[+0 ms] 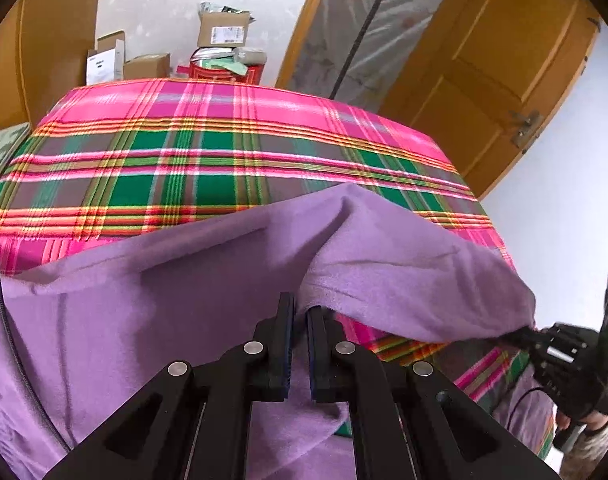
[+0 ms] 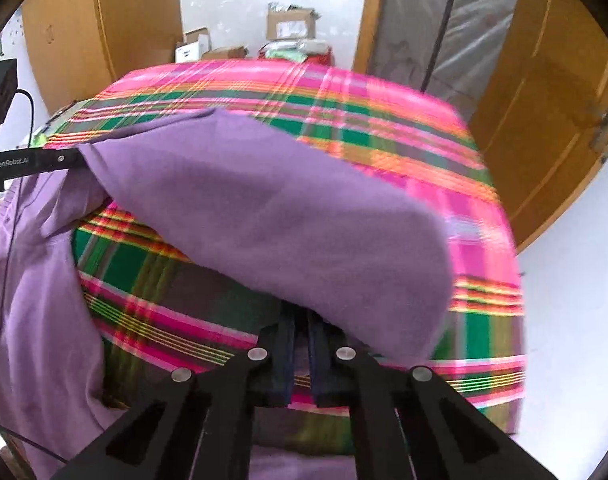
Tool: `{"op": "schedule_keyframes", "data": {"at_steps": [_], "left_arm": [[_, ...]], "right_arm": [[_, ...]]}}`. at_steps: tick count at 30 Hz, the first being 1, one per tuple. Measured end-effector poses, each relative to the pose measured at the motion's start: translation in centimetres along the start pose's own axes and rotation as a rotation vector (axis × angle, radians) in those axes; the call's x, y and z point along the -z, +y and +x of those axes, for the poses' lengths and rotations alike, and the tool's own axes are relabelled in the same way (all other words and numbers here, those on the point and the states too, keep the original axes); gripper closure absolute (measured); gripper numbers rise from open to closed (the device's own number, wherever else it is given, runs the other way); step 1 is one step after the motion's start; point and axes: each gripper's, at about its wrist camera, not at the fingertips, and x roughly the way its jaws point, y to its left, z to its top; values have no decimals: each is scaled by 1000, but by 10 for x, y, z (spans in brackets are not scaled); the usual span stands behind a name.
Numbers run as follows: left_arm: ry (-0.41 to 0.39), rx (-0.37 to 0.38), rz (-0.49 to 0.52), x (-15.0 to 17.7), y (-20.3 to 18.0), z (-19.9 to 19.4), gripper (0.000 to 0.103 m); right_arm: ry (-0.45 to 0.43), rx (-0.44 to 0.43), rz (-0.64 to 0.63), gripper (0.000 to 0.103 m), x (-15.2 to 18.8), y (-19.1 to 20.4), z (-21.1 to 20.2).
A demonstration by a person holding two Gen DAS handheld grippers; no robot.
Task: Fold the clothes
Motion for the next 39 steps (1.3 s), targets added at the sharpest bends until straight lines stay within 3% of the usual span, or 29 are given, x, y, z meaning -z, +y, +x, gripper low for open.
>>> {"op": "schedule_keyframes", "data": {"at_steps": [10,18,24,33,39], "left_arm": [[28,2,90,4,-30,1,97],[72,2,176,12,-52,6,97],[62,17,160,4,-56,4,97],[72,9,184,3,-65,6,97],[112,26,247,16,-75,6,97]], "right_arm": [[-78,185,107,98,3,-72,-28],[-114,272,170,98,3,-116,-22],[-127,399,182,98,0,-151,-15],[-180,505,250,98,-10,-199,-12],[-179,500,311,98,0,-219,-1]]}}
